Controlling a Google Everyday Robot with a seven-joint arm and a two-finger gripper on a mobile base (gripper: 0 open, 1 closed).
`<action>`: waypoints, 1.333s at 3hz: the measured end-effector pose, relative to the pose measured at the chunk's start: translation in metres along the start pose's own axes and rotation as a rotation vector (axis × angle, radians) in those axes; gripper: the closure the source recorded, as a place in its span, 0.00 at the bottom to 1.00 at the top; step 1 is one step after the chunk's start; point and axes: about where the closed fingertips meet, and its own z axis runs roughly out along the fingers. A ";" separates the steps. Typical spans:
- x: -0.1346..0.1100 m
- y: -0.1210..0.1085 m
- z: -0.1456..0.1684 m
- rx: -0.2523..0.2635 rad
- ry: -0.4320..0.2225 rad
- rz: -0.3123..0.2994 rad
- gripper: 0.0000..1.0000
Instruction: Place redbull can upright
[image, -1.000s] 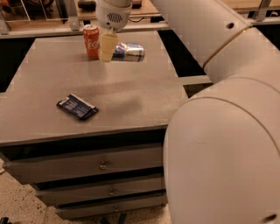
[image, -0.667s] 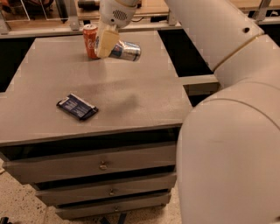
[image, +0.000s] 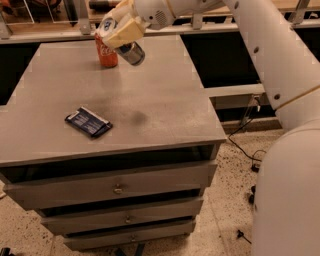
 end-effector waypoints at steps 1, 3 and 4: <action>-0.012 0.006 0.003 -0.019 -0.041 0.005 1.00; -0.007 0.027 0.004 -0.077 -0.241 0.167 1.00; -0.013 0.060 0.005 -0.104 -0.343 0.249 1.00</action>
Offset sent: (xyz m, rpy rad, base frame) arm -0.0055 -0.0037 -0.0028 0.1606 0.1902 0.0566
